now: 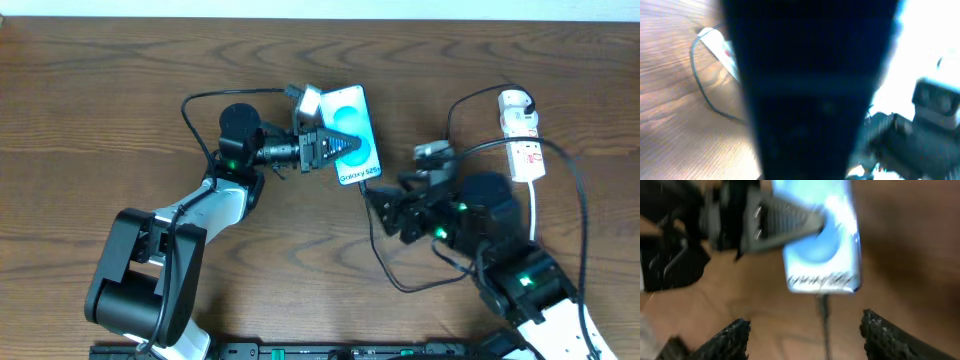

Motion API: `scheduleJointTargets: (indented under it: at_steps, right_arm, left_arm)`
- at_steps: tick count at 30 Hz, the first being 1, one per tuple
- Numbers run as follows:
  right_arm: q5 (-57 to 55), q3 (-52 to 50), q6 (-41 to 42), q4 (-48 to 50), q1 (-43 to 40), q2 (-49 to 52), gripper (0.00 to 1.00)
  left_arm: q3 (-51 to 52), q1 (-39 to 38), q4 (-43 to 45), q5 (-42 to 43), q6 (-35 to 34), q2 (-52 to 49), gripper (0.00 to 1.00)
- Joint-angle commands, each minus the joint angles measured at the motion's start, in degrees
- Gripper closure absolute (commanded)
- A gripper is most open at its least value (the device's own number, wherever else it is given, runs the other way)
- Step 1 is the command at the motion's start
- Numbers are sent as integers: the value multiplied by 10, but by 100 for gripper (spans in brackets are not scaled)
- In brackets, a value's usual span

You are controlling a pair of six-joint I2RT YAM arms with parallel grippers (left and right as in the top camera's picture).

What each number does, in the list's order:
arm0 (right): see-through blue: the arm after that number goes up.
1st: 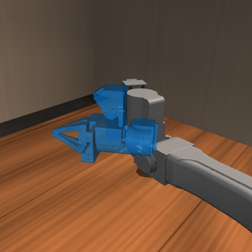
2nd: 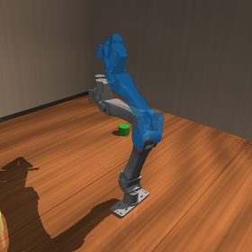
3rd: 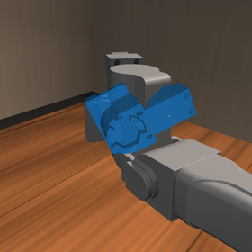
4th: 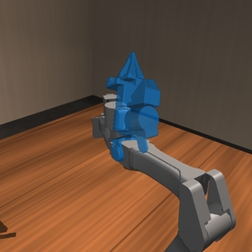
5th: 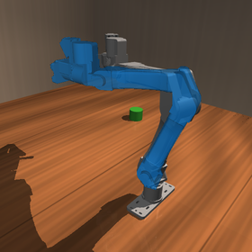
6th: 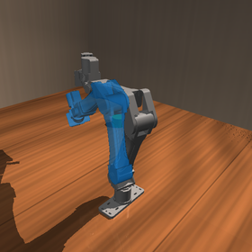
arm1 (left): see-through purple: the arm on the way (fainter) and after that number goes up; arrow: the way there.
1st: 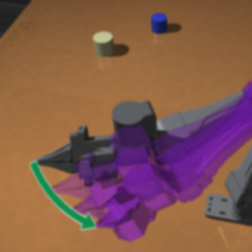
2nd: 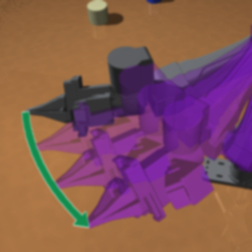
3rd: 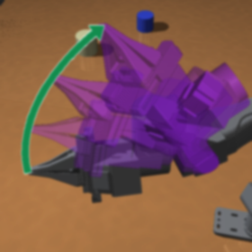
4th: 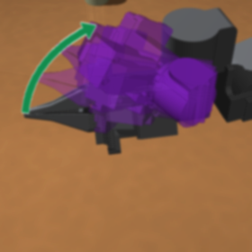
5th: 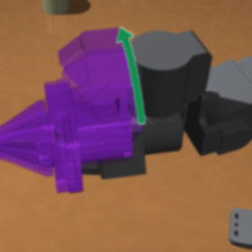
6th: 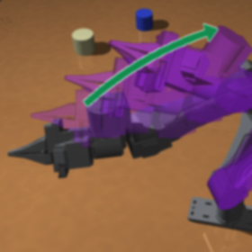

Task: Plug charger to phone and switch on socket
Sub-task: 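Open the right gripper and release the plugged-in cable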

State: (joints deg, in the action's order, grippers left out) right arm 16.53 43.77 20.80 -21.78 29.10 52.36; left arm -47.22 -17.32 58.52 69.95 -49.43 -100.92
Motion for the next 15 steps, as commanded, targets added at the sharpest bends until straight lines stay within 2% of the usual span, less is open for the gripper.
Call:
scheduleJointTargets:
  at_steps: [1, 4, 7, 10, 12, 13, 15]
  right_arm:
    - [-19, 5, 3, -12, 36, 17, 29]
    - [-103, 5, -9, -40, 68, 40, 31]
    - [-146, 5, -14, -44, 84, 64, 31]
    - [-180, 5, -14, -33, 92, 105, 36]
    - [-179, 5, -14, -19, 92, 126, 44]
    - [-179, 5, -14, -11, 92, 132, 52]
    - [-179, 5, -14, 17, 92, 140, 75]
  left_arm:
    - [0, 3, 7, -51, -67, 6, 92]
    - [0, 3, 7, -51, -82, 6, 93]
    - [0, 3, 7, -51, -105, 6, 93]
    - [0, 3, 7, -48, -109, 6, 93]
    - [0, 3, 7, -44, -109, 6, 93]
    - [0, 3, 7, -43, -109, 6, 93]
    - [0, 3, 8, -22, -109, 6, 93]
